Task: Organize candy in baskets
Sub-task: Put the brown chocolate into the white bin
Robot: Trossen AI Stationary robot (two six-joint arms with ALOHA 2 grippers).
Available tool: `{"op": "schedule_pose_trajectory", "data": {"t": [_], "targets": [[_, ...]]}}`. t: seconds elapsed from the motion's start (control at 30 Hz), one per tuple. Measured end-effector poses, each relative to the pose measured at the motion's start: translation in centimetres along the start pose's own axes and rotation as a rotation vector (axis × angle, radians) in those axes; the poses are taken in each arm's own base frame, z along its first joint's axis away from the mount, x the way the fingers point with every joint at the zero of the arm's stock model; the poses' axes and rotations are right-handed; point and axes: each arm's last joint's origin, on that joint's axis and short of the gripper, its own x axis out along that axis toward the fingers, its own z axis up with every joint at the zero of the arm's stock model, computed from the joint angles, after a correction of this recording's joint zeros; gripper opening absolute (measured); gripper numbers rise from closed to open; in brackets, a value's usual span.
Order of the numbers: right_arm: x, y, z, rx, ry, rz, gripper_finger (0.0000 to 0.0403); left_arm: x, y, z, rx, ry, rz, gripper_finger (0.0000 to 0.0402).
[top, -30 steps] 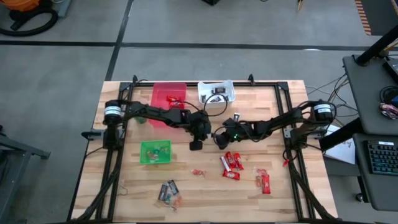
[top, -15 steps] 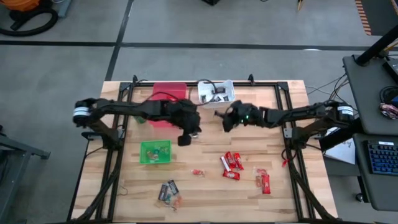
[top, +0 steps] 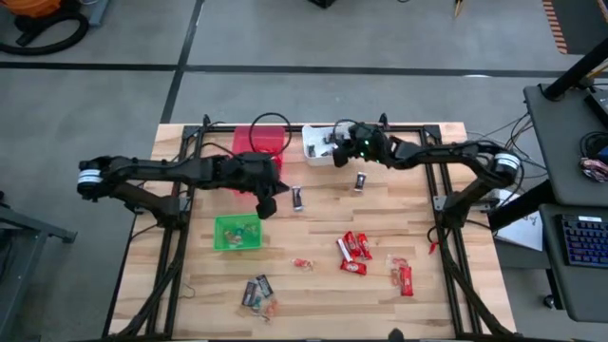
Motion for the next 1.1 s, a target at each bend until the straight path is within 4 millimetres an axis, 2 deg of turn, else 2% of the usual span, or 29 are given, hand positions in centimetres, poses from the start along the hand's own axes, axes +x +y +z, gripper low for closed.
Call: {"op": "schedule_pose_trajectory", "data": {"t": [0.2, 0.4, 0.63, 0.83, 1.1], "targets": [[2.6, -0.5, 0.8, -0.044, 0.042, -0.044, 0.0022, -0.2, 0.2, -1.9, -0.101, 0.014, 0.020, 0.0000], [4.6, -0.3, 1.0, -0.087, 0.112, -0.069, 0.0027, 0.2, 0.2, -3.2, -0.128, 0.014, 0.021, 0.0000], [5.7, -0.1, 1.1, -0.091, 0.191, -0.096, 0.0088, 0.4, 0.2, -3.5, -0.150, 0.024, 0.022, 0.0000], [5.3, 0.1, 1.5, -0.091, 0.192, -0.094, 0.0150, 0.4, 0.2, -3.4, -0.163, 0.015, 0.021, 0.0000], [2.3, 2.0, 2.9, -0.116, 0.228, -0.034, 0.0190, 0.6, 0.0, -3.2, -0.262, -0.016, 0.013, 0.0000]]}}
